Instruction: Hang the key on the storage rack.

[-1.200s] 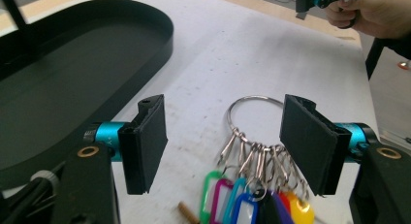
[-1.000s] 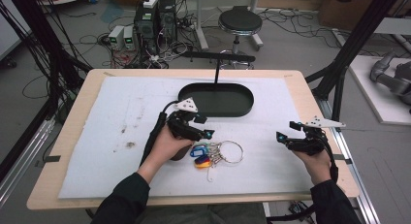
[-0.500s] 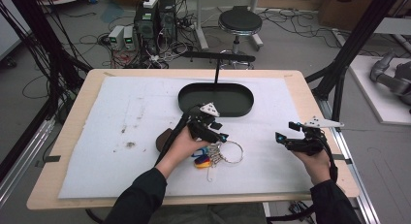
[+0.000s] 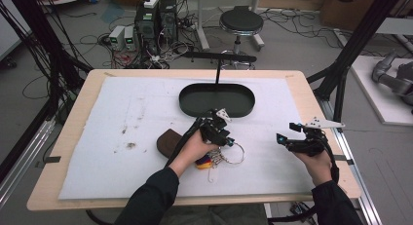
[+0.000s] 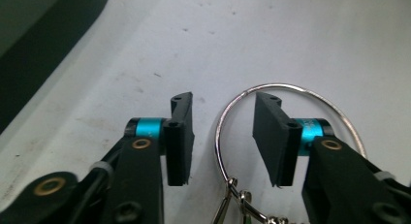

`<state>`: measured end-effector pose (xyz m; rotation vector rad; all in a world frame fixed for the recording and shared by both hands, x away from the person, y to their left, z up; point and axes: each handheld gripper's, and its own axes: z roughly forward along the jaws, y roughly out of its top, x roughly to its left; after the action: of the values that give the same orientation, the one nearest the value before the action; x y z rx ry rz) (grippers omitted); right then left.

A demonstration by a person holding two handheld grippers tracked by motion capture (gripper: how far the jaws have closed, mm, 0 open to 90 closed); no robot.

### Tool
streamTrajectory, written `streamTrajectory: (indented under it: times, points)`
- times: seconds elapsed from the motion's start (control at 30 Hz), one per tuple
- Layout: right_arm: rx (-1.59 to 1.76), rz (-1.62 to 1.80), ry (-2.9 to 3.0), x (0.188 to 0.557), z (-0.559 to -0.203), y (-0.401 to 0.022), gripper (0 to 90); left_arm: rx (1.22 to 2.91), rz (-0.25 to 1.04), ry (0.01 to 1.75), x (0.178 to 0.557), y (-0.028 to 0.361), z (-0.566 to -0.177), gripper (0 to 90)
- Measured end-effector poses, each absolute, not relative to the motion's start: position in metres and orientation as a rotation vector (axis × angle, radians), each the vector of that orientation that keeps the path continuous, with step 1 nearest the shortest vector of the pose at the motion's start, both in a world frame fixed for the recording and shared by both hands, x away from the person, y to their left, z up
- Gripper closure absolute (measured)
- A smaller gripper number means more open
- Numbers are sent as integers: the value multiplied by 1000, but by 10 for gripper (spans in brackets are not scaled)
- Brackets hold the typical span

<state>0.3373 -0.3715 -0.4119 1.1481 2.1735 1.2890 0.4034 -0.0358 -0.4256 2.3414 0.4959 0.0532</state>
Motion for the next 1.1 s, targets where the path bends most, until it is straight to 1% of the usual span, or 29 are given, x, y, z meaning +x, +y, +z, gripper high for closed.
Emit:
streamTrajectory:
  times: [0.2, 0.3, 0.4, 0.47, 0.5, 0.53, 0.67, 0.73, 0.83, 0.97, 1.1]
  points:
    - [1144, 1288, 2173, 337, -412, -372, 199, 2397, 73, 508, 403, -39, -430, 665]
    - [1144, 1289, 2174, 338, -413, -372, 199, 2417, 86, 490, 402, -39, -429, 720]
    - [1141, 1284, 2175, 337, -413, -371, 199, 2427, 125, 482, 399, -40, -429, 762]
    - [1140, 1280, 2179, 337, -413, -371, 199, 2428, 138, 462, 397, -41, -430, 804]
    - [1142, 1281, 2180, 337, -413, -371, 199, 2429, 142, 457, 396, -42, -430, 839]
    - [1141, 1281, 2183, 337, -413, -370, 199, 2434, 155, 450, 395, -42, -429, 849]
    - [1133, 1282, 2183, 337, -413, -370, 199, 2427, 172, 432, 394, -43, -428, 855]
    - [1132, 1286, 2178, 337, -413, -370, 199, 2350, 154, 426, 393, -38, -420, 856]
    - [1141, 1290, 2177, 336, -412, -371, 199, 2307, 163, 410, 391, -34, -413, 856]
    - [1142, 1291, 2175, 336, -412, -371, 199, 2204, 157, 392, 385, -23, -396, 858]
    - [1137, 1293, 2175, 336, -412, -370, 199, 2162, 165, 377, 379, -16, -390, 860]
